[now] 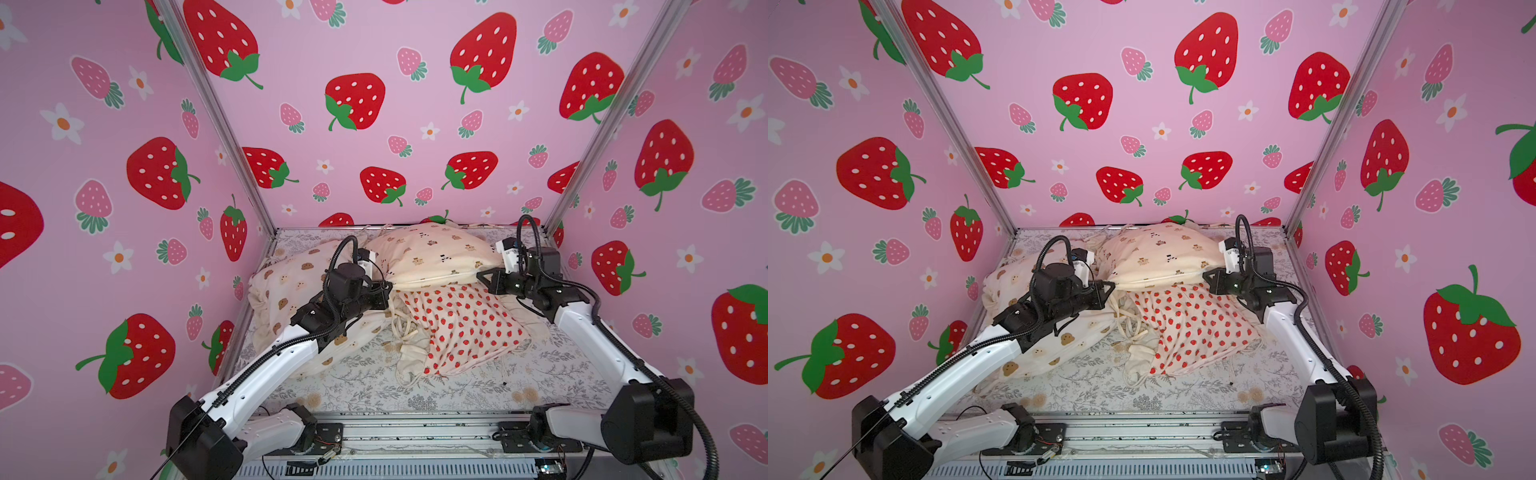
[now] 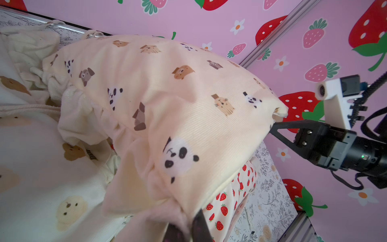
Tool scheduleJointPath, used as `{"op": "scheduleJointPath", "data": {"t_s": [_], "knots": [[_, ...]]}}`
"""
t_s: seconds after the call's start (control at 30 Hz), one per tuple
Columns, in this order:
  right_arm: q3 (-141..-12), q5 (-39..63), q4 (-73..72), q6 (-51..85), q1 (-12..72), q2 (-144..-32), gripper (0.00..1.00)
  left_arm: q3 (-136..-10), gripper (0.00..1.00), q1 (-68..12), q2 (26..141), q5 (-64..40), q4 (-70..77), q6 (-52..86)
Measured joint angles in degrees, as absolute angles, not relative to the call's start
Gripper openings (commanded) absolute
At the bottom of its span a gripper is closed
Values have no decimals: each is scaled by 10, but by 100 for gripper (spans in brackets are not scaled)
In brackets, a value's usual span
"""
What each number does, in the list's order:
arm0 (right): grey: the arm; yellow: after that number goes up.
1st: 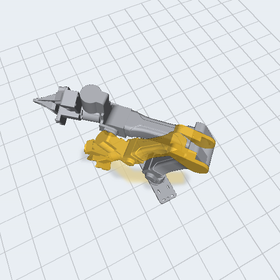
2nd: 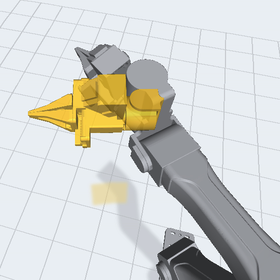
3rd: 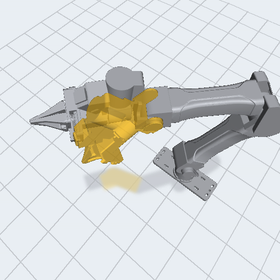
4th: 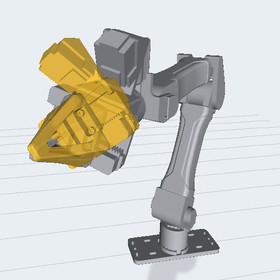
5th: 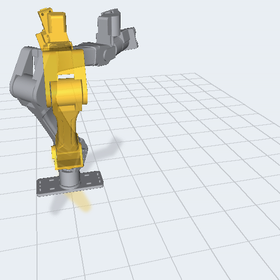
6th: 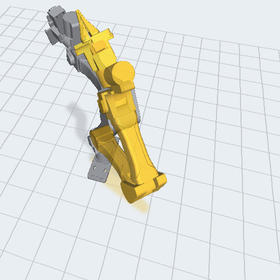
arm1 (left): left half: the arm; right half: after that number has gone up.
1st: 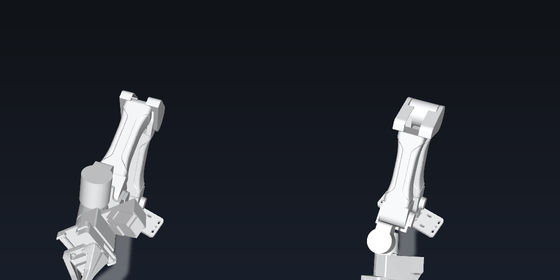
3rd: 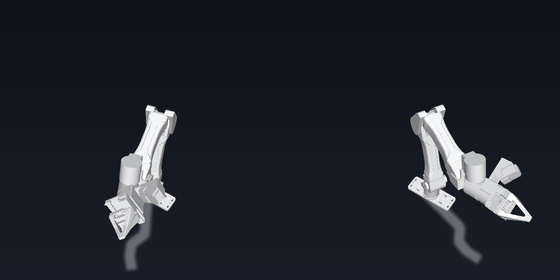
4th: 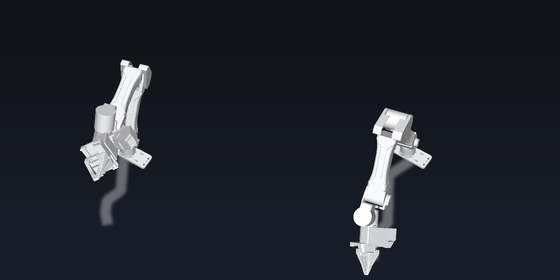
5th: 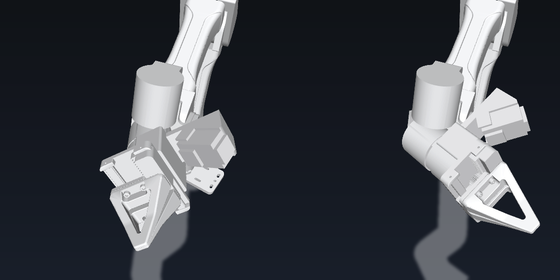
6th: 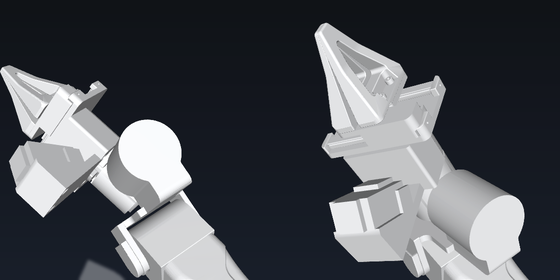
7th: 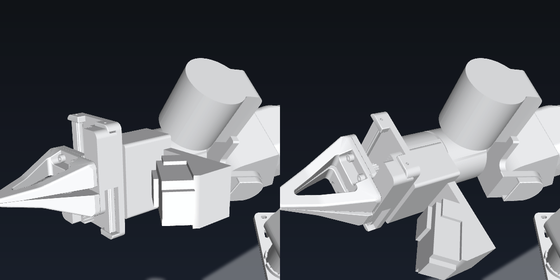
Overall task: Zip up pillowcases
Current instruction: Zip the zipper on the pillowcase.
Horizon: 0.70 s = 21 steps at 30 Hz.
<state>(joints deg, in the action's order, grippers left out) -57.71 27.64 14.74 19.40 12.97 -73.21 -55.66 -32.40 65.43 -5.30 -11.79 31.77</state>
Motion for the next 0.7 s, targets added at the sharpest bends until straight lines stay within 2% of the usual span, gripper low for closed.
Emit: {"op": "scheduleJointPath", "data": {"t_s": [0.37,0.7], "knots": [[-620,79,231,187,128,-728,0,-549,0,-317,640,-46,-120,317],[-637,37,262,187,126,-726,0,-549,0,-314,649,-54,-117,316]]}}
